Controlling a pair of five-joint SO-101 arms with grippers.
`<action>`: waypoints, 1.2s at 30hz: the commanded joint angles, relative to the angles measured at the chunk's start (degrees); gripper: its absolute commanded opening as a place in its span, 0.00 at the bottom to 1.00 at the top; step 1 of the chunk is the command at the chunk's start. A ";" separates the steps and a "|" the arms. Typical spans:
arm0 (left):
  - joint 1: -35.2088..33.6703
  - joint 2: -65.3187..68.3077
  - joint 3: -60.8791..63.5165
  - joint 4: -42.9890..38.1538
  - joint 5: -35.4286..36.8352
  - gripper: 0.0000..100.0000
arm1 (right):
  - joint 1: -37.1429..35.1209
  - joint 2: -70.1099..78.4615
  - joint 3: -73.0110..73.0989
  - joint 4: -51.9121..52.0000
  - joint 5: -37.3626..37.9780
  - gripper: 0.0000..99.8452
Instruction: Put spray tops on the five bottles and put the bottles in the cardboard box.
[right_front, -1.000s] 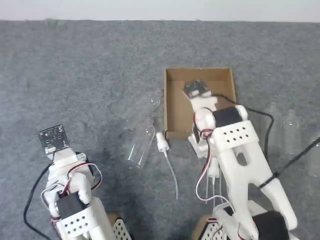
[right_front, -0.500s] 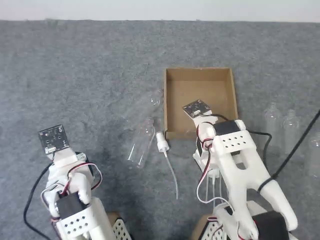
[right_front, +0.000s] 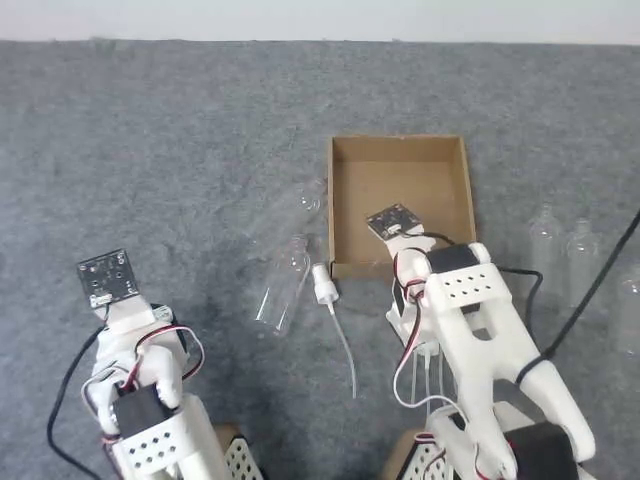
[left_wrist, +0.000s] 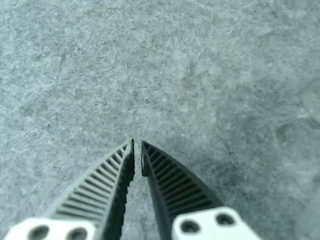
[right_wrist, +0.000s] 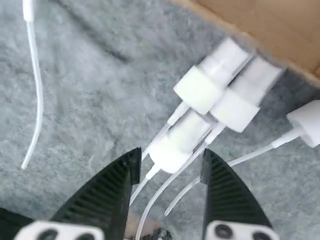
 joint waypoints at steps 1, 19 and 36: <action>0.09 -0.88 -0.40 -1.32 -0.18 0.02 | 1.27 -2.07 1.58 -3.47 0.62 0.16; 0.09 -0.88 -0.40 -1.32 -0.18 0.02 | -3.47 -1.98 7.30 -9.19 0.26 0.16; 0.09 -0.88 -0.40 -1.32 -0.18 0.02 | -16.57 -2.07 -4.13 -3.56 -3.52 0.05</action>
